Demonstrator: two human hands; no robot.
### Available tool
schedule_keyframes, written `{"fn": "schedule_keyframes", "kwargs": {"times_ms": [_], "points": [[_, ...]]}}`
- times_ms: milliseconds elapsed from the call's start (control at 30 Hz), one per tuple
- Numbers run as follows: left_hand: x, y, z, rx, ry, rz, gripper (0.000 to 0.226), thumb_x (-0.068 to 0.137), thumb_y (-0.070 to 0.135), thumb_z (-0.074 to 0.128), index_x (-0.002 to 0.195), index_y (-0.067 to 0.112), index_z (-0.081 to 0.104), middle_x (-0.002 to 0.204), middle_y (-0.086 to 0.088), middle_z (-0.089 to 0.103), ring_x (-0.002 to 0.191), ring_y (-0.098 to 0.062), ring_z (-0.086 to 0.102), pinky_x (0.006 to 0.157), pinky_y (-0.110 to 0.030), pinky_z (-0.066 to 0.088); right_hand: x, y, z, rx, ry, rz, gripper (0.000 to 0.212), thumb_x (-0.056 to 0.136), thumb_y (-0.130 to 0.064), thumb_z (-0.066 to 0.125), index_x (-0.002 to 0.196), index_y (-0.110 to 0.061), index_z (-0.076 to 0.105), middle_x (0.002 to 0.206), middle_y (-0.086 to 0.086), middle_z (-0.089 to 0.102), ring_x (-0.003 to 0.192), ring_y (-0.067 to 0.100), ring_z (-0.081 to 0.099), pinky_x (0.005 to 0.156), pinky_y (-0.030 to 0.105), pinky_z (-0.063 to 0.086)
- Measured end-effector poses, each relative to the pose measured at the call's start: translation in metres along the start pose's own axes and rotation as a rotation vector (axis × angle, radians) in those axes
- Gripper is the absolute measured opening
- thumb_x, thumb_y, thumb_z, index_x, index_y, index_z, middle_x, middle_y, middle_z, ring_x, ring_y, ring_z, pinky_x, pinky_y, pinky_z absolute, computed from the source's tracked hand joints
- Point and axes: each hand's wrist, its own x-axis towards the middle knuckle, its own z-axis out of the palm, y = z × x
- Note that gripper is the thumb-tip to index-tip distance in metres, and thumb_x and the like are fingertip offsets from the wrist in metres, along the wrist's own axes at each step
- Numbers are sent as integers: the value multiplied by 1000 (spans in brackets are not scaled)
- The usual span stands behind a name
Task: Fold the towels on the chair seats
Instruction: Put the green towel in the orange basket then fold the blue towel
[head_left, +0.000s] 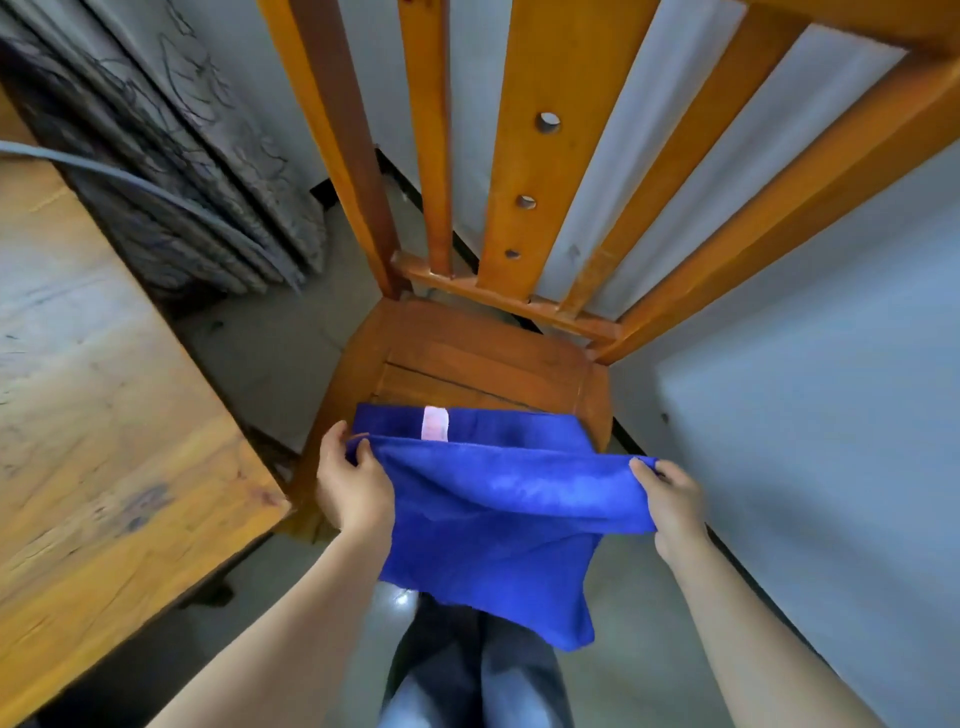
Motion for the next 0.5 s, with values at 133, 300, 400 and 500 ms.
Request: {"fn": "schedule_keyframes", "kwargs": {"times_ms": [133, 300, 400, 500], "points": [[36, -13, 26, 39, 81, -53, 40, 93, 17, 53, 132, 13, 45, 134, -11, 53, 121, -29, 51, 102, -38, 39, 34, 3, 25, -26, -51, -14, 28, 85, -10, 63, 78, 13, 49, 74, 9, 43, 73, 20, 38, 62, 29, 31], [80, -27, 44, 132, 158, -64, 39, 92, 20, 56, 126, 2, 51, 129, -18, 55, 118, -34, 52, 99, -41, 40, 55, 5, 52, -108, -134, -104, 37, 83, -11, 64, 57, -7, 39, 56, 0, 30, 60, 17, 27, 52, 25, 22], [93, -37, 52, 168, 110, -58, 34, 90, 19, 58, 120, 1, 57, 126, -19, 57, 116, -36, 52, 99, -43, 42, 59, 7, 61, -188, -128, -166, 42, 83, -12, 64, 55, -12, 32, 55, -2, 27, 54, 14, 23, 49, 23, 19], [98, -39, 57, 151, 44, -56, 28, 89, 19, 59, 113, 3, 61, 121, -16, 60, 112, -34, 54, 96, -43, 45, 62, 8, 65, -316, -103, -201, 43, 86, -17, 60, 54, -15, 31, 61, 0, 32, 54, 15, 28, 50, 26, 21]]}}
